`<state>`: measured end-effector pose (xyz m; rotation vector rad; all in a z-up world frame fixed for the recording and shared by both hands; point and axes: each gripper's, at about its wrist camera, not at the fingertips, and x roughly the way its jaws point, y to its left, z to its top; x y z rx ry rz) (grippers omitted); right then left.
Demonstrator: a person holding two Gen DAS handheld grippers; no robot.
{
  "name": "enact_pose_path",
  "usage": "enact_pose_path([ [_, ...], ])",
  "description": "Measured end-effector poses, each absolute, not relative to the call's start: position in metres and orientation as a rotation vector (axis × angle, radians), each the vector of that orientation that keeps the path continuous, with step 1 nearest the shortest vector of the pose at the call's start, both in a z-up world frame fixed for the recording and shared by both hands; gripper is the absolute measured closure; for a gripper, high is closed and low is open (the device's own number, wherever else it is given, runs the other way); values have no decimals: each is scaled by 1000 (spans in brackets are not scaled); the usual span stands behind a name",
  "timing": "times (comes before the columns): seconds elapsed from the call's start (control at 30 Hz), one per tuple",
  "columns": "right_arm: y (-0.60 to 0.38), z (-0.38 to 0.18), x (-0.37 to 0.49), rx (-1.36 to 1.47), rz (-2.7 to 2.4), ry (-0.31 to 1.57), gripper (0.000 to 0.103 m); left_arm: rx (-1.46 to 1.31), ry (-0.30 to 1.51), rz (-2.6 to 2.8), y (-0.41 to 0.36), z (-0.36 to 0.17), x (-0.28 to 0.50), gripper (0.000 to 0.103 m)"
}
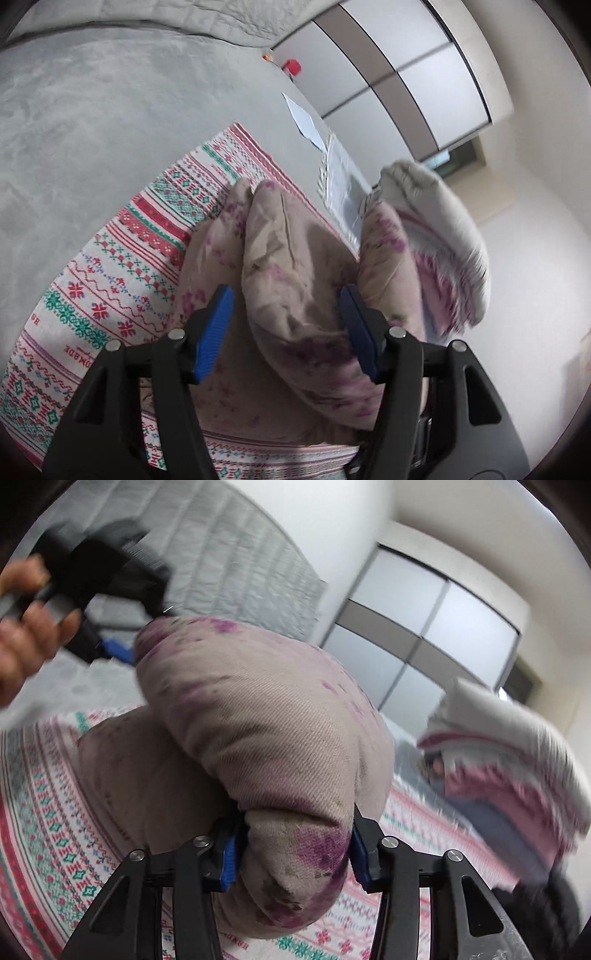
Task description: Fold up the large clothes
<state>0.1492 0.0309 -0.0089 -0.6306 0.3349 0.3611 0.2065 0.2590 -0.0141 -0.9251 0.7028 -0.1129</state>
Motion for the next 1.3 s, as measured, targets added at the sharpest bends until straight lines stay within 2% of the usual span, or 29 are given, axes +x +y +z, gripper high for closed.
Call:
enact_pose_path([
  [0.1, 50, -17, 137, -740, 392, 294, 56, -948, 668, -129, 269, -10, 199, 32],
  [0.2, 69, -32, 124, -890, 425, 252, 57, -860, 645, -60, 264, 6, 196, 31],
  [0.27, 77, -38, 114, -952, 458, 236, 57, -789, 671, -92, 250, 10, 201, 25],
  [0.47, 73, -44, 100, -967, 504, 249, 56, -658, 827, -114, 206, -17, 233, 25],
  [0.5, 66, -49, 107, -963, 499, 253, 56, -620, 838, -107, 200, -21, 237, 29],
  [0.53, 64, -50, 110, -954, 485, 262, 56, -598, 851, -102, 197, -25, 241, 38],
  [0.6, 59, -50, 119, -907, 463, 270, 56, -595, 869, -97, 192, -36, 247, 45],
  [0.67, 52, -43, 129, -814, 466, 305, 46, -593, 878, -100, 190, -45, 251, 46],
  [0.77, 35, -27, 137, -686, 512, 385, 37, -603, 879, -104, 194, -45, 251, 48],
  [0.87, 0, -14, 153, -455, 521, 498, 29, -637, 888, -121, 199, -46, 249, 50],
  [0.97, -3, -27, 151, -458, 482, 497, 25, -630, 891, -110, 197, -39, 244, 54],
  [1.03, 10, -39, 145, -564, 427, 462, 26, -633, 891, -103, 198, -37, 241, 57],
  [1.17, 39, -49, 125, -815, 407, 304, 46, -630, 888, -57, 204, -35, 237, 64],
  [1.3, 55, -44, 117, -1020, 467, 241, 52, -605, 900, -43, 206, -26, 229, 67],
])
